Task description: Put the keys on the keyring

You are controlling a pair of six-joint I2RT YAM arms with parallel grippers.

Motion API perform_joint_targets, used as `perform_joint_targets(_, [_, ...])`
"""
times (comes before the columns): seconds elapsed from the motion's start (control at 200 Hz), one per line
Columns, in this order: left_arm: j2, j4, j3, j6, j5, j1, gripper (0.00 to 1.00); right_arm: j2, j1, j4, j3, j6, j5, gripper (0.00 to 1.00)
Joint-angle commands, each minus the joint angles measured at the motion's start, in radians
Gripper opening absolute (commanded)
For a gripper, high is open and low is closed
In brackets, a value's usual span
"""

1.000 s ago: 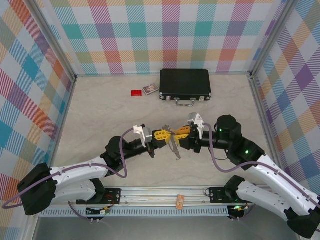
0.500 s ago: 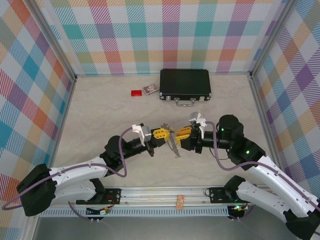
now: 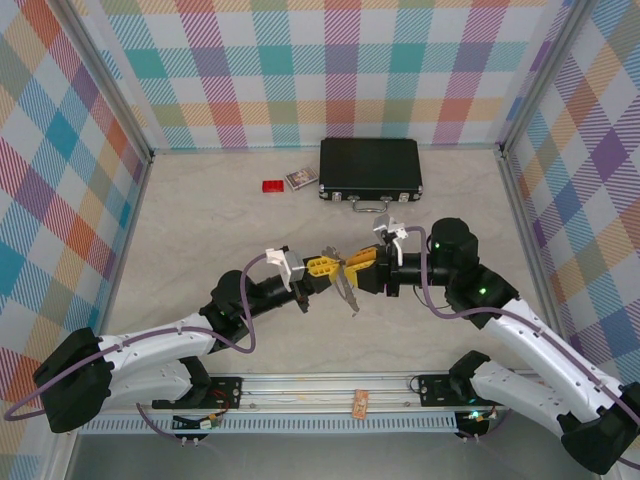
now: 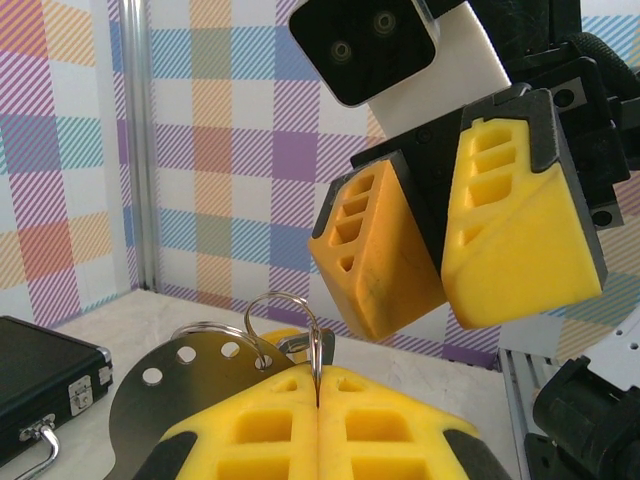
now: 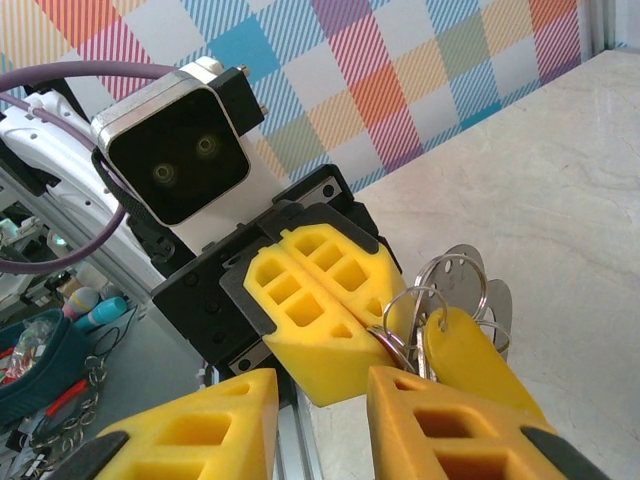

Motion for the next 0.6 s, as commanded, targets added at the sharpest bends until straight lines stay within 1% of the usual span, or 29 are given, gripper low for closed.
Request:
perform_joint_targets(0.0, [-0.015, 0.027, 0.039, 0.012, -0.007, 0.014, 0.00, 0.010, -0.007, 0.031, 0.018, 0.005, -0.031, 0.27])
perform_joint_targets(0.165, [-0.006, 0.035, 0.044, 0.008, -0.001, 0.016, 0.00, 0.012, -0.013, 0.011, 0.015, -0.018, -0.003, 0.27])
perform_joint_targets(0.385, [0.005, 0.040, 0.050, -0.003, 0.036, 0.016, 0.00, 0.008, -0.021, 0.001, 0.011, -0.042, 0.033, 0.27])
perform_joint_targets(0.595, [0.010, 0.044, 0.051, -0.014, 0.056, 0.015, 0.00, 0.014, -0.025, 0.000, 0.015, -0.050, 0.029, 0.26])
